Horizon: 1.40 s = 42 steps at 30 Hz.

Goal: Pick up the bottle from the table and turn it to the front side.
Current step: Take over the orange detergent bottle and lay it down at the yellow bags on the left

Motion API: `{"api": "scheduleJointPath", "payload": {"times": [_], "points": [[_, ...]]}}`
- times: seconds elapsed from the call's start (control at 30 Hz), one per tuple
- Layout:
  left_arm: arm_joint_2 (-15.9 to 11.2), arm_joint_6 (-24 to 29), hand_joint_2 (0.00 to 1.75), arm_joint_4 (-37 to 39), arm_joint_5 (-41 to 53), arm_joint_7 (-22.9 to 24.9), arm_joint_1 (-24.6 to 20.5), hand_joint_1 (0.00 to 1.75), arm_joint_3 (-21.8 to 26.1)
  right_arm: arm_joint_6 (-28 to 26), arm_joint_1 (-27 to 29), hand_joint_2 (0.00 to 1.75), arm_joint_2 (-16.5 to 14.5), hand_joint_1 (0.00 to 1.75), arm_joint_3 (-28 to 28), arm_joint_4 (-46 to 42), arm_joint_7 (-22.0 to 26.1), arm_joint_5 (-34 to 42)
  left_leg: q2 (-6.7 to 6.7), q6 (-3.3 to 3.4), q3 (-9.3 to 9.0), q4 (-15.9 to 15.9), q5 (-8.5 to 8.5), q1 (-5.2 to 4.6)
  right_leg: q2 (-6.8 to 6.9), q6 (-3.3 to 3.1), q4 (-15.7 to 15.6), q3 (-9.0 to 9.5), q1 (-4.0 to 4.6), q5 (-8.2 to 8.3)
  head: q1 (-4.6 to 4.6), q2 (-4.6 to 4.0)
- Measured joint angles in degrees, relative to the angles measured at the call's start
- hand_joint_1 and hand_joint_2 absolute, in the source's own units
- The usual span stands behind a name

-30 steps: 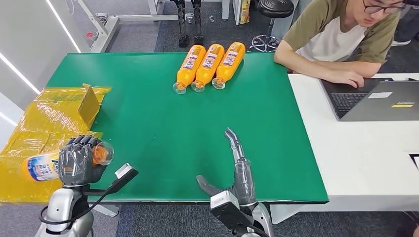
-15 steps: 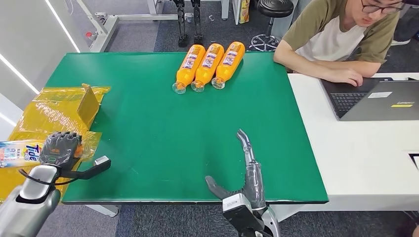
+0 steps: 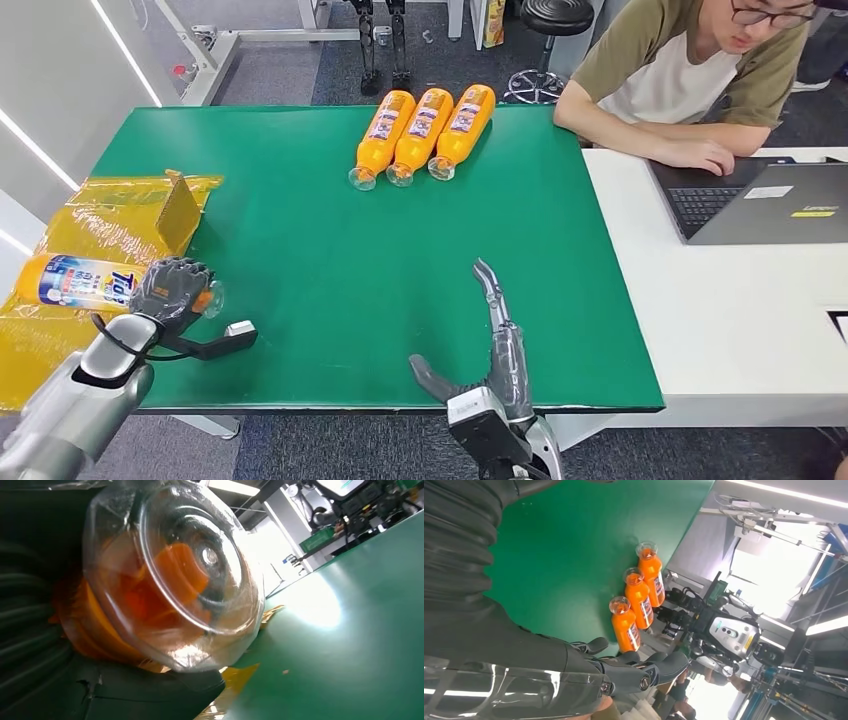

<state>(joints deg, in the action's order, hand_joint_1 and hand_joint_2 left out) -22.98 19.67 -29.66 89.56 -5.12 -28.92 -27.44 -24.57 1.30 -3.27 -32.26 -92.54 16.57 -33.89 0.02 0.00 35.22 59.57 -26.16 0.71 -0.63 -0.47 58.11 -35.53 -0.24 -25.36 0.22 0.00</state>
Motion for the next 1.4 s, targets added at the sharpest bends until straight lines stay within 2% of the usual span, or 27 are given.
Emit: {"api": "scheduleJointPath", "payload": {"times": [0.43, 0.53, 0.6, 0.67, 0.73, 0.9, 1.0, 1.07, 1.13, 1.3, 1.4], "points": [[1.85, 0.34, 1.75, 1.32, -0.16, 0.00, 0.08, 1.75, -1.51, -0.10, -0.04, 1.75, -0.03, 0.00, 1.58, -0.44, 1.05, 0.80, 0.00, -0.02, 0.00, -0.01, -0.01, 0.01, 0.01, 0.00, 0.01, -0.01, 0.01, 0.00, -0.01, 0.00], [2.60, 0.95, 1.75, 1.38, -2.59, 0.09, 0.87, 1.75, -1.17, -3.59, -0.01, 1.75, -0.03, 0.00, 3.18, -1.69, 2.15, 1.57, -0.01, -0.02, 0.00, 0.00, -0.01, -0.02, 0.01, 0.00, 0.00, 0.00, -0.02, 0.00, 0.00, 0.00], [3.55, 1.89, 1.75, 1.37, -6.44, -1.02, 2.15, 1.64, 0.12, -7.91, 0.37, 1.75, -0.03, 0.00, 5.67, -4.03, 4.01, 3.20, -0.01, -0.02, 0.00, 0.00, -0.02, -0.05, 0.00, 0.00, 0.00, 0.00, -0.05, -0.01, 0.00, 0.00], [4.56, 2.54, 1.75, 1.34, -9.60, -2.03, 3.49, 0.79, 2.20, -11.87, 1.18, 1.75, -0.01, 0.00, 8.81, -6.92, 6.64, 5.58, -0.01, -0.01, 0.00, 0.00, -0.03, -0.07, 0.00, 0.01, -0.01, 0.00, -0.08, -0.01, 0.01, 0.00], [5.18, 2.56, 1.75, 1.32, -10.75, -2.17, 4.41, 0.01, 4.21, -13.37, 2.23, 1.75, 0.17, 0.00, 11.79, -9.39, 8.62, 7.73, 0.01, 0.00, -0.01, -0.01, -0.07, -0.09, -0.01, 0.02, -0.01, 0.00, -0.10, -0.02, 0.01, 0.00], [6.26, 2.89, 1.75, 1.34, -11.86, -1.54, 6.11, 0.00, 8.35, -13.33, 5.41, 1.75, 0.98, 0.00, 14.50, -11.63, 10.07, 9.38, 0.02, -0.02, -0.04, -0.02, -0.10, -0.05, -0.02, 0.02, -0.01, 0.00, -0.10, -0.04, 0.00, 0.00], [7.95, 7.05, 1.75, 0.97, -15.17, -3.85, 6.66, 0.00, 10.80, -13.33, 6.43, 1.75, 1.06, 0.00, 14.42, -11.65, 9.76, 10.09, 0.02, -0.05, -0.07, -0.02, -0.08, -0.06, -0.02, 0.01, 0.01, -0.01, -0.10, -0.04, -0.03, 0.00], [10.24, 10.79, 1.75, -0.70, -20.07, -7.06, 7.44, 0.00, 12.96, -13.18, 6.93, 1.75, 1.13, 0.00, 14.03, -11.56, 8.89, 10.75, -0.03, -0.05, -0.06, -0.01, -0.05, -0.06, 0.03, 0.01, 0.01, -0.01, -0.10, -0.03, -0.02, 0.00], [13.60, 12.48, 1.75, -4.36, -27.51, -10.55, 7.97, 0.00, 15.03, -13.22, 7.20, 1.75, 1.17, 0.00, 12.95, -11.15, 8.39, 11.07, -0.11, -0.04, -0.03, -0.01, -0.03, -0.07, 0.11, 0.02, 0.02, 0.02, -0.10, -0.03, 0.00, 0.00], [20.64, 12.55, 1.75, -13.34, -43.81, -17.39, 8.64, 0.00, 16.31, -13.44, 7.13, 1.75, 1.14, 0.00, 10.16, -9.90, 7.51, 10.86, -0.15, -0.01, -0.02, 0.01, -0.03, -0.10, 0.15, 0.04, 0.00, 0.07, -0.12, -0.02, 0.01, 0.00], [24.05, 11.95, 1.75, -20.60, -51.74, -19.43, 10.25, 0.00, 15.91, -12.58, 7.09, 1.75, 0.74, 0.00, 9.23, -9.47, 6.20, 9.74, -0.15, 0.00, -0.02, 0.02, -0.05, -0.11, 0.14, 0.04, -0.01, 0.07, -0.12, -0.02, 0.00, 0.00]]}}
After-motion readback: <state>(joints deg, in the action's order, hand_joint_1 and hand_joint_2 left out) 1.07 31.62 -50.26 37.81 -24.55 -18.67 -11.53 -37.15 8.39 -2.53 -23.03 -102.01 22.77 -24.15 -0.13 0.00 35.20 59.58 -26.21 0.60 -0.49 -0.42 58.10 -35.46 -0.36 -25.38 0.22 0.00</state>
